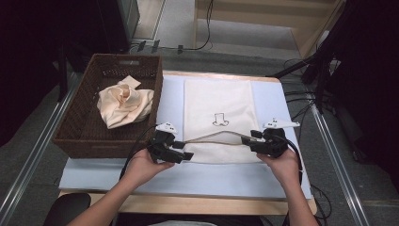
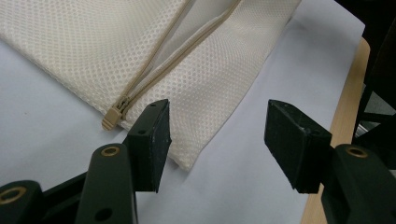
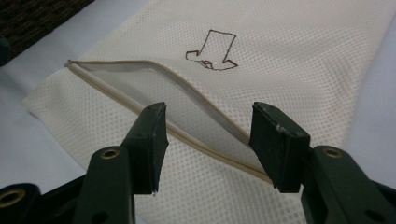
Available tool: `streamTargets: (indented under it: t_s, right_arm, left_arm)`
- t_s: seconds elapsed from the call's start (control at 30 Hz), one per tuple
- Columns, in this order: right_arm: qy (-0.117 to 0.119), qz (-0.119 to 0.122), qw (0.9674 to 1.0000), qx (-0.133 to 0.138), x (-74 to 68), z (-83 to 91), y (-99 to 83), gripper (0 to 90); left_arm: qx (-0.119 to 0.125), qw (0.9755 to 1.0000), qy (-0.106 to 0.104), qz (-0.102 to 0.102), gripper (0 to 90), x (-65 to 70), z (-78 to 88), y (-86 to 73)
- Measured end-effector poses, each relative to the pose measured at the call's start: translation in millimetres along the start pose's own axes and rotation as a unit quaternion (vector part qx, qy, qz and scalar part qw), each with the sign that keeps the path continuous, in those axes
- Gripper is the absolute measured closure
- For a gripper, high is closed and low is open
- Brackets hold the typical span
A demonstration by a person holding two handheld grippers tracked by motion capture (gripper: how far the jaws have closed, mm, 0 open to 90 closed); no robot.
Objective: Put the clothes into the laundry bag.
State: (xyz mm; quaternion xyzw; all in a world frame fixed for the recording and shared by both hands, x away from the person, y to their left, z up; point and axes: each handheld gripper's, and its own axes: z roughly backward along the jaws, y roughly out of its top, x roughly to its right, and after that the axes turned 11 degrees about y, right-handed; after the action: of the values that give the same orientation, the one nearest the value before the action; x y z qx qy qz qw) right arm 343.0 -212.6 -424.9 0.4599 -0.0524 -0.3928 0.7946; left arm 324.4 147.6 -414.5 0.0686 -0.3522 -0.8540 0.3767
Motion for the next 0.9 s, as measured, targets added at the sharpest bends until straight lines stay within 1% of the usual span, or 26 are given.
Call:
streamTargets:
  t_s: [0.03,0.07,0.17,0.23,0.33,0.4,0.43,0.5,0.57,0.67,0.77,0.83,0.9]
  right_arm:
    - [0.003,-0.002,1.0000,-0.001,0.5,0.0,-0.1,47.2]
    - [0.003,-0.002,1.0000,-0.001,0.5,0.0,-0.1,47.2]
    - [-0.004,0.006,0.9999,-0.008,0.7,0.7,0.2,45.6]
    - [-0.008,0.013,0.9998,-0.011,0.2,1.1,0.6,45.2]
    - [-0.004,0.010,0.9999,-0.012,-0.7,0.5,1.1,44.2]
    - [-0.005,0.009,0.9998,-0.014,-1.8,0.3,1.2,43.8]
    - [-0.002,0.002,0.9999,-0.012,-2.6,0.2,1.5,43.6]
    - [-0.001,0.000,0.9999,-0.011,-3.1,0.0,1.5,43.5]
    - [0.000,0.003,0.9999,-0.014,-4.0,-1.4,1.2,43.0]
    - [0.000,0.002,0.9998,-0.019,-6.0,-3.8,1.2,42.7]
    - [0.004,0.005,0.9997,-0.023,-8.1,-6.2,1.3,42.6]
    - [0.006,0.006,0.9996,-0.027,-10.7,-8.6,1.4,42.4]
    - [0.008,0.007,0.9996,-0.027,-11.0,-9.3,1.5,42.3]
  left_arm:
    - [0.001,1.0000,0.000,-0.001,38.4,0.1,0.0,0.0]
    - [0.001,1.0000,0.001,0.000,38.4,0.2,0.0,0.0]
    - [-0.007,1.0000,-0.001,-0.002,36.1,0.5,-1.3,-0.3]
    - [-0.012,0.9999,-0.002,-0.002,36.1,1.1,-2.3,-0.3]
    - [-0.010,0.9999,-0.008,-0.004,36.1,1.2,-3.3,-0.4]
    - [-0.011,0.9999,-0.006,-0.007,35.7,1.3,-3.7,-0.6]
    - [-0.011,0.9999,-0.006,-0.007,35.3,1.3,-3.9,-0.8]
    - [-0.010,0.9999,-0.006,-0.007,35.3,1.1,-3.7,-0.9]
    - [-0.010,0.9999,-0.008,-0.005,35.3,1.0,-3.8,-1.1]
    - [-0.013,0.9998,-0.006,-0.009,35.3,1.5,-3.4,-1.8]
    - [-0.010,0.9999,-0.008,-0.006,35.3,1.3,-2.9,-2.0]
    - [-0.011,0.9999,-0.009,-0.006,35.3,0.6,-3.0,-1.9]
    - [-0.013,0.9999,-0.009,-0.002,35.2,0.5,-3.2,-1.9]
